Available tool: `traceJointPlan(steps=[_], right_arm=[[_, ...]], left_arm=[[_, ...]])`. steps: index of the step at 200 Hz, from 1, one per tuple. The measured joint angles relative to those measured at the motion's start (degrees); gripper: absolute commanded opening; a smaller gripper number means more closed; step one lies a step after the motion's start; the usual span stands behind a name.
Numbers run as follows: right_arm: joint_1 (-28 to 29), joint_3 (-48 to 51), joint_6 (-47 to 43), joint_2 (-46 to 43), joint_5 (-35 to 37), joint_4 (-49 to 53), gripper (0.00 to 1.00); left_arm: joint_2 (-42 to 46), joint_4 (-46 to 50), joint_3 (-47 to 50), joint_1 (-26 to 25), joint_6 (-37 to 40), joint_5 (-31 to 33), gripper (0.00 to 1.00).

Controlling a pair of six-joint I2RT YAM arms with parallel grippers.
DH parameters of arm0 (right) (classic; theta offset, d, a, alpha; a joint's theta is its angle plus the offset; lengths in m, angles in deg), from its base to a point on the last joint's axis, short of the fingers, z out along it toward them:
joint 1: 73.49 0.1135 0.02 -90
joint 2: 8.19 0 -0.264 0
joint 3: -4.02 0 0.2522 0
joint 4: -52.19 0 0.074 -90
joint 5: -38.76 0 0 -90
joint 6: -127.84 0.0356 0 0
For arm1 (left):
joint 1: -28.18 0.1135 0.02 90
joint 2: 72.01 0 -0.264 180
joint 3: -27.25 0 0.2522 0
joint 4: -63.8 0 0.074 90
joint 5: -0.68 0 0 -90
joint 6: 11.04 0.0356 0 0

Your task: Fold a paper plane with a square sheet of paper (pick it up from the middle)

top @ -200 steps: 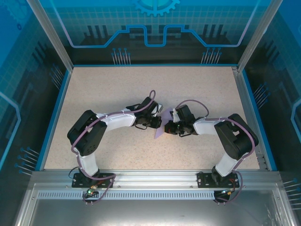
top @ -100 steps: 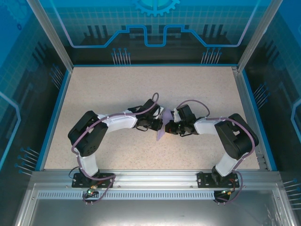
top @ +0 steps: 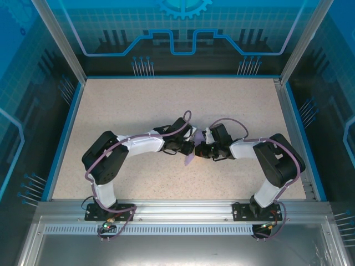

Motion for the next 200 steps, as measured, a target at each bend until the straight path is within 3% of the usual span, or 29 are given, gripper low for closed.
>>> traceJointPlan(steps=[200], right_arm=[[-1.5,3.1,2.4,0.2,-3.1,-6.3,0.01]], left_arm=[[-1.7,-2.1,0.0,-0.2,-3.3,-2.4,0.15]])
